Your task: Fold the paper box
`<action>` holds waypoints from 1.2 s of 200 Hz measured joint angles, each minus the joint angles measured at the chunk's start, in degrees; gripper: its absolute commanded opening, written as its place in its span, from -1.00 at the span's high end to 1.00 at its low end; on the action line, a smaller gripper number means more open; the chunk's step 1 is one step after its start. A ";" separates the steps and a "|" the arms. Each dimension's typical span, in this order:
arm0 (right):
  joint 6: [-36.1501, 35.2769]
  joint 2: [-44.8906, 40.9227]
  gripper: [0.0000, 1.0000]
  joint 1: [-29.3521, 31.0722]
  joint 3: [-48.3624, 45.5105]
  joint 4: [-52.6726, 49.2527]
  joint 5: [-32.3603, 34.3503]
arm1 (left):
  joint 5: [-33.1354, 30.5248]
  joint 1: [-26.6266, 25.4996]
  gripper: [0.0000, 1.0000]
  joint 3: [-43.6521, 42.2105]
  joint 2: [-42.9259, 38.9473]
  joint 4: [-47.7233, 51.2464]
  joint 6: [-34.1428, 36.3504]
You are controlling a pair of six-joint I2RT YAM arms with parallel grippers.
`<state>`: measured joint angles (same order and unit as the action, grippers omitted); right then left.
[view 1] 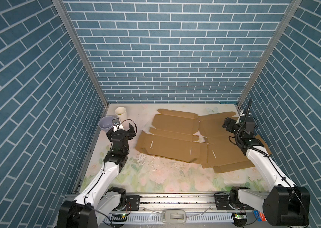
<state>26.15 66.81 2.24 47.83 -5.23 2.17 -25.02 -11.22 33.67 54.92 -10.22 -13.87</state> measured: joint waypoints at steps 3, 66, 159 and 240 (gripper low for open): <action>1.20 0.22 -0.59 -0.22 -0.02 -1.01 -1.38 | 0.72 0.17 -0.99 0.50 -0.33 1.20 -1.14; 11.10 3.28 -0.37 2.56 -3.02 -18.51 -19.41 | 24.46 0.37 -0.67 11.98 8.70 20.26 -7.04; 12.02 11.02 0.26 12.85 -7.56 -20.44 -26.60 | 36.20 -24.65 -0.47 16.81 30.34 22.84 -2.95; 4.31 26.05 1.00 14.32 10.21 -24.11 -23.12 | 42.01 -35.28 -0.44 4.83 31.10 16.59 -5.53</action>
<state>30.46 92.86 16.56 58.04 -29.34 -20.95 16.99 -46.50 38.50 86.02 6.37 -19.40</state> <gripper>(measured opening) 0.050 0.723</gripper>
